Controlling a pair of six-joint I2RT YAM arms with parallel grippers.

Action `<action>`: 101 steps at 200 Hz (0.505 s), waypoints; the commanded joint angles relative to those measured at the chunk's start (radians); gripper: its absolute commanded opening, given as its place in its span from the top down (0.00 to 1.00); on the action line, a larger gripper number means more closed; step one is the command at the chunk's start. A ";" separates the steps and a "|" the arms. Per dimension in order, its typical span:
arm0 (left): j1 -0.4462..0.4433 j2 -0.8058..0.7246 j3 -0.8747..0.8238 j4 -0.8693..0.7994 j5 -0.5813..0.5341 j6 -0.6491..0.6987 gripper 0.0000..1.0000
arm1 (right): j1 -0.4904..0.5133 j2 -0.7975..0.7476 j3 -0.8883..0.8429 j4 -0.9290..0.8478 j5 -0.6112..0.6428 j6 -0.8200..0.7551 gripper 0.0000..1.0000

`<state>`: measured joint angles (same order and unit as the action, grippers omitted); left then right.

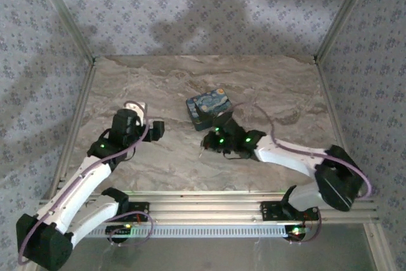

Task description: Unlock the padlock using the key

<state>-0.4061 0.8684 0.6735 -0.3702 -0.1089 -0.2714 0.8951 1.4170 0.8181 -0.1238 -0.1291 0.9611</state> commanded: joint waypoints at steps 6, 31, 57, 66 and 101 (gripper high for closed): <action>0.065 0.021 0.035 -0.074 0.078 -0.074 0.02 | 0.060 0.167 0.019 0.200 -0.240 -0.056 1.00; 0.078 0.007 0.010 -0.087 0.077 -0.074 0.02 | 0.047 0.233 0.029 0.175 -0.259 -0.085 1.00; 0.082 -0.030 -0.022 -0.087 0.077 -0.075 0.02 | -0.001 0.189 0.029 0.070 -0.211 -0.127 0.79; 0.086 -0.040 -0.027 -0.092 0.076 -0.070 0.02 | -0.012 0.156 0.034 0.022 -0.183 -0.152 0.61; 0.118 -0.039 0.009 -0.136 0.078 -0.002 0.02 | -0.078 -0.045 0.040 -0.201 -0.067 -0.256 0.19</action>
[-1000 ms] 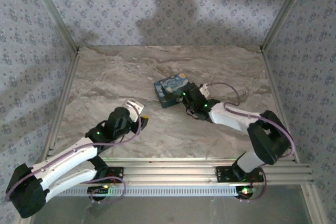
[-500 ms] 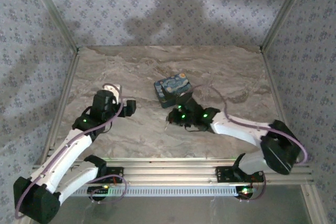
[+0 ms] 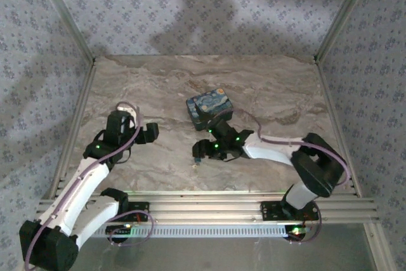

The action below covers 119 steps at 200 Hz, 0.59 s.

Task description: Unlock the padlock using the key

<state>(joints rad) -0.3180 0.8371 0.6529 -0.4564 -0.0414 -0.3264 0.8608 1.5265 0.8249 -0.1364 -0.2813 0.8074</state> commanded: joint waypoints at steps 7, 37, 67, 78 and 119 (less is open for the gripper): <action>0.045 -0.004 0.045 -0.056 0.014 0.062 0.02 | -0.064 -0.202 0.028 -0.221 0.088 -0.117 0.15; 0.105 0.002 0.076 -0.009 0.000 0.084 0.02 | -0.193 -0.395 0.025 -0.373 0.194 -0.207 0.08; 0.119 0.016 0.030 0.153 -0.190 0.191 0.02 | -0.337 -0.586 0.020 -0.460 0.486 -0.291 0.00; 0.147 0.033 0.009 0.203 -0.317 0.246 0.02 | -0.415 -0.641 -0.013 -0.445 0.581 -0.349 0.00; 0.439 0.149 -0.156 0.517 -0.143 0.200 0.02 | -0.683 -0.633 -0.200 -0.060 0.575 -0.551 0.00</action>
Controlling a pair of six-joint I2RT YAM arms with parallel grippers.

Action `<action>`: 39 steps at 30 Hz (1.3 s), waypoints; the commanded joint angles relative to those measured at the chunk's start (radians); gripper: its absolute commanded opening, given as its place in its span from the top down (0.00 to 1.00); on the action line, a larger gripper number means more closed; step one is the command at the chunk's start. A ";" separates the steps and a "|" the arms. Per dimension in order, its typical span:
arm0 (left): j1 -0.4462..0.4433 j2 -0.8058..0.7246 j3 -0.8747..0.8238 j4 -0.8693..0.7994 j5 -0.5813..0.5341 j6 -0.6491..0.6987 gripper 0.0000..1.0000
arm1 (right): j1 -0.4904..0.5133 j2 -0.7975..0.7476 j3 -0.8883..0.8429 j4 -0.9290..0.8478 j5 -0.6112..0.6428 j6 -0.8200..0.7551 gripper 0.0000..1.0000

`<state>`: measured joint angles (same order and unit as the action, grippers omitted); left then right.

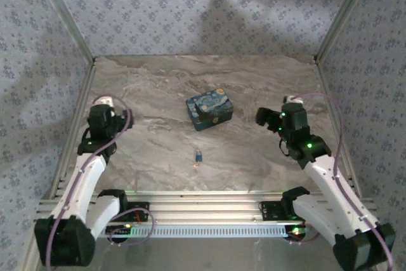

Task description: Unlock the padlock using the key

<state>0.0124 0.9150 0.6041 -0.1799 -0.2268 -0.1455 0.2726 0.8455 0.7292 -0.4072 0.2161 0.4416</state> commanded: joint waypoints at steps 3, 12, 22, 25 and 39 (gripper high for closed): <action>0.111 0.113 -0.174 0.365 0.088 0.037 0.02 | -0.142 0.112 -0.148 0.317 0.110 -0.213 0.00; 0.112 0.255 -0.355 0.881 0.291 0.049 0.02 | -0.197 0.284 -0.340 0.877 0.071 -0.301 0.00; 0.092 0.518 -0.224 0.971 0.368 0.083 0.02 | -0.207 0.515 -0.279 0.913 -0.001 -0.362 0.00; 0.050 0.623 -0.230 1.081 0.342 0.122 0.02 | -0.213 0.534 -0.257 0.904 -0.013 -0.363 0.00; 0.017 0.617 -0.191 0.991 0.251 0.133 0.02 | -0.204 0.527 -0.243 0.881 -0.029 -0.378 0.00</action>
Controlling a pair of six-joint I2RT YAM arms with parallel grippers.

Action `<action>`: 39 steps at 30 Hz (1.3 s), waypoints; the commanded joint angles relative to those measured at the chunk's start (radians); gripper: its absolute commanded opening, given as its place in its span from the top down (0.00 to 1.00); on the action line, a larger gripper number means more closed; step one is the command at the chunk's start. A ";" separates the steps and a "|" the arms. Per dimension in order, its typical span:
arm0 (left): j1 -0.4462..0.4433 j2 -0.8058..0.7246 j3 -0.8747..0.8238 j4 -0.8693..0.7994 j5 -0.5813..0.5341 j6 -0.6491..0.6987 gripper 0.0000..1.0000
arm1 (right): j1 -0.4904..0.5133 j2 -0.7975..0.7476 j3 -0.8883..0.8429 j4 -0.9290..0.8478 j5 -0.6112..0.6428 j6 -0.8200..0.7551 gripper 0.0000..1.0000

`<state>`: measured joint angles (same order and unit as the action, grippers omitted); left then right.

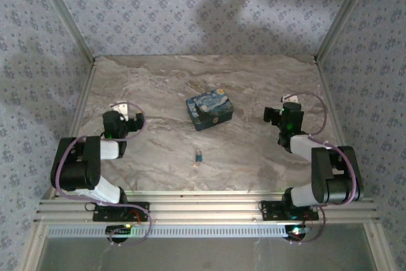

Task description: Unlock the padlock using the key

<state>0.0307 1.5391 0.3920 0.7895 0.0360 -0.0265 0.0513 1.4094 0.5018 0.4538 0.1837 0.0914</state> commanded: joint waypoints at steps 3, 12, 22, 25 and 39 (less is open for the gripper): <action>-0.001 -0.007 0.021 0.024 -0.012 0.013 0.02 | 0.038 -0.058 -0.019 0.016 0.028 -0.046 0.00; 0.000 -0.007 0.021 0.024 -0.012 0.013 0.02 | 0.011 -0.029 -0.011 0.017 -0.020 -0.028 0.00; 0.000 -0.007 0.021 0.024 -0.012 0.014 0.02 | -0.018 -0.043 -0.090 0.190 0.013 -0.146 0.00; 0.000 -0.006 0.021 0.024 -0.012 0.013 0.02 | -0.089 -0.005 -0.090 0.234 -0.106 -0.089 0.00; -0.001 -0.007 0.021 0.024 -0.012 0.013 0.02 | -0.070 0.112 -0.128 0.395 -0.050 -0.094 0.00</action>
<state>0.0307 1.5391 0.3923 0.7895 0.0357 -0.0261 -0.0235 1.5261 0.3706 0.8051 0.1139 0.0093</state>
